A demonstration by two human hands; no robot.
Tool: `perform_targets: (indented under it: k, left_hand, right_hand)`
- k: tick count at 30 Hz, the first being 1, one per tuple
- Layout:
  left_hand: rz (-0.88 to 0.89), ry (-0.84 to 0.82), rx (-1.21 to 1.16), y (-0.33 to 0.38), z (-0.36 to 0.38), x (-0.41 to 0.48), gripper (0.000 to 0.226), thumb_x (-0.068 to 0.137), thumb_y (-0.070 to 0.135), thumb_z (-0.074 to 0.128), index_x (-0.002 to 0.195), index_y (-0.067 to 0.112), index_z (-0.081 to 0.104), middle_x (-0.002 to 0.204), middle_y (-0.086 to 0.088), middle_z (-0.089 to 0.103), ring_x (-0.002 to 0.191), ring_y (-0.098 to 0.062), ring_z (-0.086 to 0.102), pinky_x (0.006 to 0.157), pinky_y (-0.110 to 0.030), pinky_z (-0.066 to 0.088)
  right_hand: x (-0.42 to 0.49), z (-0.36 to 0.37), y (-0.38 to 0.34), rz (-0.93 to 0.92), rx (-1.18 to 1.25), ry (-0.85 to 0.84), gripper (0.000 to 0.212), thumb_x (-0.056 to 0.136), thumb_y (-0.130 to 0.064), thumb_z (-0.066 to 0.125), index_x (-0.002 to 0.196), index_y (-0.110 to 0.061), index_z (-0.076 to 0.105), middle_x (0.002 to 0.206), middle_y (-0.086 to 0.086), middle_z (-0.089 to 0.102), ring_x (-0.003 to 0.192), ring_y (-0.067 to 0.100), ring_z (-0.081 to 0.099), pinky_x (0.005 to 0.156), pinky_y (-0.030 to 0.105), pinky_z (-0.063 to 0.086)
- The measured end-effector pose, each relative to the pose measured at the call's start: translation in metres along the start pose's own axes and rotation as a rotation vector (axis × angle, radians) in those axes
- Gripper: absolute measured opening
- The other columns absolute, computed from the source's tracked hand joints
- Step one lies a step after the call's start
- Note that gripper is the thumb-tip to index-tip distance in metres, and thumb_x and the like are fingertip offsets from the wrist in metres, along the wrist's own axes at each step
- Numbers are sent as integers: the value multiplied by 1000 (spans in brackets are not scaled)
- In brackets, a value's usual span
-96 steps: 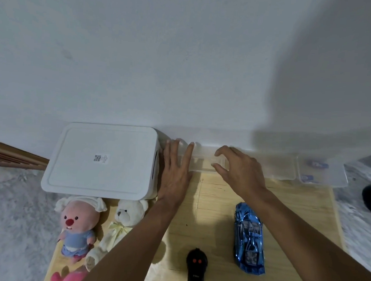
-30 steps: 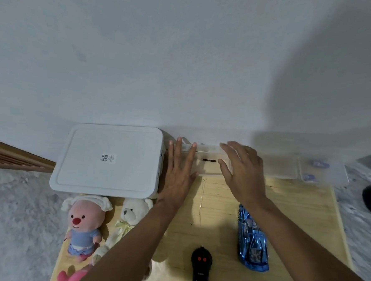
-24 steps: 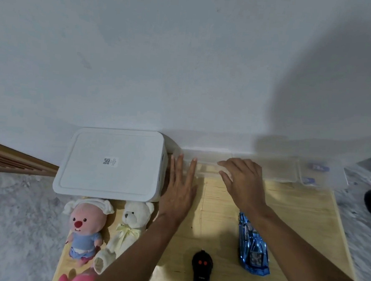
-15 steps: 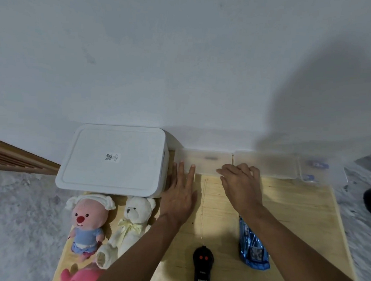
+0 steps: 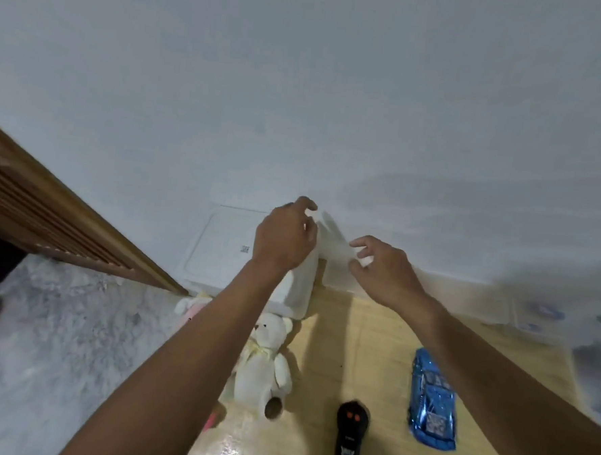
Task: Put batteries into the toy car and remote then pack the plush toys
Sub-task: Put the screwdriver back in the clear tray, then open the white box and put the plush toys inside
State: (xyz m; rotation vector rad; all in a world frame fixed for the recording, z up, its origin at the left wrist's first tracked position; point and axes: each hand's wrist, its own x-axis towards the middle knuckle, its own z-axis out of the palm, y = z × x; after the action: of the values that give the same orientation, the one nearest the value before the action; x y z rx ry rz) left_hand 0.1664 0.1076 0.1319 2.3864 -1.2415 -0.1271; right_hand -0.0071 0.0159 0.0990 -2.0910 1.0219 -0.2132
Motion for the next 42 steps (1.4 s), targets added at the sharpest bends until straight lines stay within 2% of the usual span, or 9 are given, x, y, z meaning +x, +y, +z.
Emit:
perform_targets:
  k: [3,6,13,16,22,30,33,38,42]
  left_hand:
    - [-136,4,6,-36,-36,6,32,98,31,55,129,26,60,116,4,72,110,-21,65,87,-35,50]
    - [-259,-93,46,-80,-60,6,45,97,39,59,139,25,54,129,-4,66,122,-26,60,97,-40,50]
    - [-457,-411,33,-166,-67,-15,102,82,66,73,160,33,17,153,-19,37,137,-43,44,111,-54,42]
    - [-376,-499,-56,-186,-63,-15,106,82,62,76,162,30,13,155,-21,40,137,-38,48,108,-47,44]
    - [-266,-532,39,-190,-55,-20,105,72,66,82,155,33,26,143,-17,41,129,-38,51,105,-45,48]
    - [-255,-509,30,-192,-55,-20,98,70,64,83,149,33,36,138,-13,43,128,-37,49,102,-43,46]
    - [-239,-501,22,-194,-59,-21,97,70,66,82,149,30,38,139,-14,43,129,-37,48,103,-42,44]
    - [-131,-455,71,-195,-72,-23,99,74,74,73,154,30,35,154,-9,32,132,-36,49,109,-44,39]
    - [12,-380,128,-159,-77,-30,89,78,75,68,150,30,41,155,-3,37,140,-34,43,110,-49,38]
  right_hand:
    - [4,0,-42,-68,-10,-43,39,93,-34,63,131,-31,57,124,-2,62,108,22,63,94,39,53]
    - [4,10,-77,-67,-24,-67,46,92,-34,64,136,-30,53,130,4,58,112,23,58,92,34,49]
    - [13,72,-118,234,-71,-283,81,85,-39,71,154,-27,30,157,13,16,113,28,61,101,36,50]
    - [12,97,-127,311,-127,-204,85,84,-39,72,154,-21,28,154,13,18,119,30,57,95,30,48]
    - [6,116,-128,367,-224,-34,85,76,-43,80,145,-17,40,149,8,28,133,27,44,108,38,35]
    - [9,113,-127,382,-210,3,94,64,-47,89,143,-19,48,146,2,35,131,30,45,101,38,37]
    - [8,117,-131,413,-223,-6,91,68,-47,85,146,-21,45,151,0,30,135,33,40,98,39,39]
    - [-16,122,-142,317,-232,93,76,85,-45,68,153,-32,36,165,-10,14,136,39,30,105,42,40]
    - [-41,104,-132,263,-232,166,67,91,-45,61,152,-37,37,167,-12,14,141,38,27,114,46,36]
